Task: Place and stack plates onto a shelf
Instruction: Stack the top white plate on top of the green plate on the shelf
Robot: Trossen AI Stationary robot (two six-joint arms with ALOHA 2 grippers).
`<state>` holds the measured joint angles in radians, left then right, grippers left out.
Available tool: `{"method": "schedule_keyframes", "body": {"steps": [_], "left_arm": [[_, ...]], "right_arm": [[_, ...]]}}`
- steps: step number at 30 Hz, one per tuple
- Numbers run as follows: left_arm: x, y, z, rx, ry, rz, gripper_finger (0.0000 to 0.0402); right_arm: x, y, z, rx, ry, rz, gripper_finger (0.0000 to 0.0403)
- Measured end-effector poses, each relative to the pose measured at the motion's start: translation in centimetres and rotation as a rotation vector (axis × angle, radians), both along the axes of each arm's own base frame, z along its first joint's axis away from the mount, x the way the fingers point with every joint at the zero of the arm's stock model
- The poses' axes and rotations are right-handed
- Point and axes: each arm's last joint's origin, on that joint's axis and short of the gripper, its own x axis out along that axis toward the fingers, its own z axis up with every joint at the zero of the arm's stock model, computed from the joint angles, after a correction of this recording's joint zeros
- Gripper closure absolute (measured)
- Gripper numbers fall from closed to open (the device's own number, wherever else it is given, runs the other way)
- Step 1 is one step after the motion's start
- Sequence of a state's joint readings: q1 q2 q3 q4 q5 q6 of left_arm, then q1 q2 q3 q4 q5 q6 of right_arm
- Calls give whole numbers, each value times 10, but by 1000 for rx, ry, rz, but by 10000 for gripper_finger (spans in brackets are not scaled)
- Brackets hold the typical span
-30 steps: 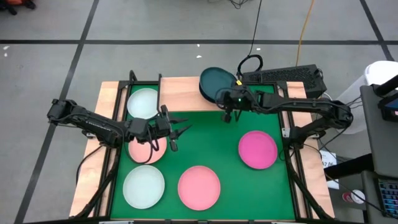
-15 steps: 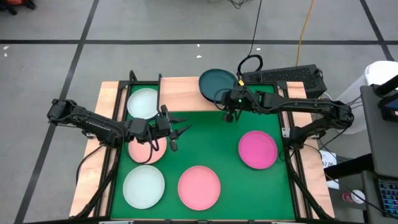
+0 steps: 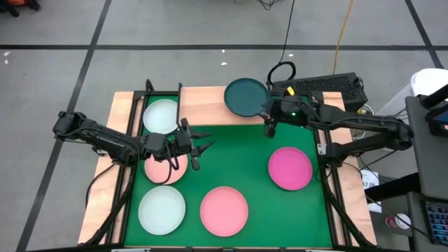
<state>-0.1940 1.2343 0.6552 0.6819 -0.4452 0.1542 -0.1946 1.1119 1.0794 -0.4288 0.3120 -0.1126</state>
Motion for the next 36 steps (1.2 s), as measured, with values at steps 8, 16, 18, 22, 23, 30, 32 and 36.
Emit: {"method": "schedule_keyframes", "body": {"steps": [8, 16, 18, 22, 23, 30, 32, 36], "left_arm": [[0, 0, -7, -56, 59, 6, 266], [-7, 3, -15, -151, 318, 35, 266], [-12, 4, -13, -193, 429, 66, 266], [-21, 3, 6, -249, 605, 116, 266], [-24, 2, 10, -241, 656, 124, 266], [-44, -1, 11, -291, 905, 222, 266], [-51, 1, 4, -341, 960, 285, 266], [-63, 4, -13, -413, 1040, 399, 266]], "right_arm": [[-31, 43, 9, 53, -151, 177, 262], [-63, 75, -22, 92, -273, 352, 264], [-68, 79, -29, 102, -299, 378, 264], [-77, 86, -36, 160, -364, 421, 264], [-79, 89, -36, 177, -381, 437, 264], [-86, 115, -44, 197, -372, 608, 264], [-88, 120, -48, 192, -359, 622, 264], [-92, 127, -59, 175, -340, 617, 264]]}}
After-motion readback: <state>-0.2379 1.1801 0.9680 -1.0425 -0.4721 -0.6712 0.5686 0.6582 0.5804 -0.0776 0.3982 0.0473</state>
